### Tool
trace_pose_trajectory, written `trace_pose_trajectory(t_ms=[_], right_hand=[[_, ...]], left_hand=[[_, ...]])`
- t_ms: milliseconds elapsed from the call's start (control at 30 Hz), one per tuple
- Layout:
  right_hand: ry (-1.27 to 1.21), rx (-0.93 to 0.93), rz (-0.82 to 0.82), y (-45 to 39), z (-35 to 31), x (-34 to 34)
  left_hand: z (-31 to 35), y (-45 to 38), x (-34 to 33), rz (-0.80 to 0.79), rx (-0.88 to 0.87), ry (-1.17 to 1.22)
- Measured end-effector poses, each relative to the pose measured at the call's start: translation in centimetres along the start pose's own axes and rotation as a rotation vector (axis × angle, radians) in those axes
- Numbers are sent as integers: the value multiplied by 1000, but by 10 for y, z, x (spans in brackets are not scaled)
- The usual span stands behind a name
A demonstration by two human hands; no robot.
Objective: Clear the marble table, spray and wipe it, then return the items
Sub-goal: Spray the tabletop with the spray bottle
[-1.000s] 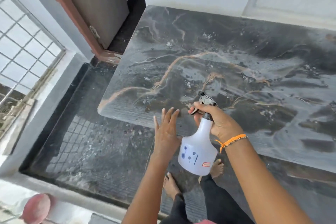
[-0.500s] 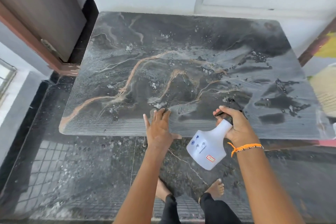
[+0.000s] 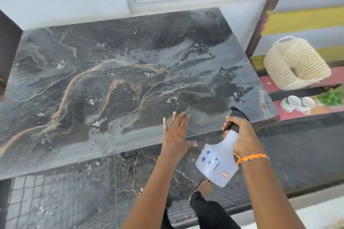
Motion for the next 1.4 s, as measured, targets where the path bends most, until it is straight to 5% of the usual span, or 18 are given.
trace_pose_trajectory(t_ms=[367,833,1067,1400], right_hand=[[187,-101,-166,-19,-83,40],[255,-5,-168,-69,-177,18],[235,-20,-204,-85,-229,27],[3,308,10,-99,-345,108]], left_hand=[[92,-70,-27,152,96,150],[115,-178,1,391,68,308],[130,-239,11,351,56,275],[218,-320,3,146,-98,585]])
Point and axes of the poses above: each hand's wrist, its own y-axis away from the middle knuckle, its own x-axis out of the back of the hand, z = x × y, the point moved 2 cm from there along -y, towards the middle knuckle, and after that the axes turned 9 degrees about -x, right-handed, at the moved point
